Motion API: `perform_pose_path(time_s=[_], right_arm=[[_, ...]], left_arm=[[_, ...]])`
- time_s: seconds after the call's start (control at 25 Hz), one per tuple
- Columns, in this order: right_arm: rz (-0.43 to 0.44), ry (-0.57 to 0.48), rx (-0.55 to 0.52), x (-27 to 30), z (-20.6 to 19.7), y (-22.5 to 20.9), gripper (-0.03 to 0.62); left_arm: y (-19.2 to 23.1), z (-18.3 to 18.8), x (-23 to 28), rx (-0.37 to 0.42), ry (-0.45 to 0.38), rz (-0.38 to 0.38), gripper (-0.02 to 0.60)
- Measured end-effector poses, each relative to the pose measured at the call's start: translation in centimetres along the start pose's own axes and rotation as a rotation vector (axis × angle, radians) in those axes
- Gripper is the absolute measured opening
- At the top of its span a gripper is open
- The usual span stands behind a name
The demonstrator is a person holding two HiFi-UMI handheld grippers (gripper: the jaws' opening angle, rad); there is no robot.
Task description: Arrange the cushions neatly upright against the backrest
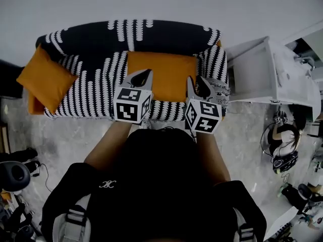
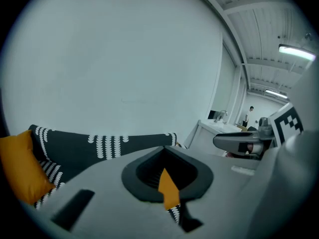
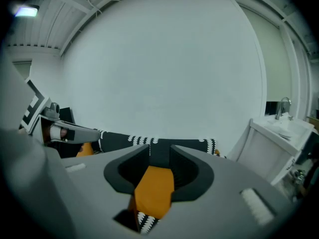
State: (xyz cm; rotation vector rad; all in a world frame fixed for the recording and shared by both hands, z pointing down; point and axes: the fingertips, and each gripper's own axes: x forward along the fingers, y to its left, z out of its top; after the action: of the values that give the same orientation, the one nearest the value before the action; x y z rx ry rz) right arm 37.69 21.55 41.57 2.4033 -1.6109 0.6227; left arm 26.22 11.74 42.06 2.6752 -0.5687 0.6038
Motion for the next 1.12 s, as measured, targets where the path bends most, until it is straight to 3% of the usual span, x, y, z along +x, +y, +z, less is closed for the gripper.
perform_pose_path(time_s=[0.32,0.52,0.72,0.96,1.12], right_arm=[[0.004,0.126,0.01,3.3,-3.5,-3.2,0.135],[0.034,0.251,0.053,7.9,-9.1,-7.7,0.146],[0.028,0.43,0.095,13.3,-17.1,-13.1,0.166],[0.07,0.567,0.085,18.8,-23.4,-16.2,0.181],[0.058,0.627,0.067,22.5,-26.4,-17.7,0.192]], left_arm=[[3.2,-3.6,4.7,-0.054,0.117,0.055,0.052],[6.3,-7.0,8.0,-0.091,0.221,0.146,0.091],[10.3,-12.9,11.5,-0.201,0.377,0.216,0.154],[15.2,-19.8,15.8,-0.255,0.526,0.265,0.266],[17.7,-23.9,18.1,-0.275,0.61,0.302,0.287]])
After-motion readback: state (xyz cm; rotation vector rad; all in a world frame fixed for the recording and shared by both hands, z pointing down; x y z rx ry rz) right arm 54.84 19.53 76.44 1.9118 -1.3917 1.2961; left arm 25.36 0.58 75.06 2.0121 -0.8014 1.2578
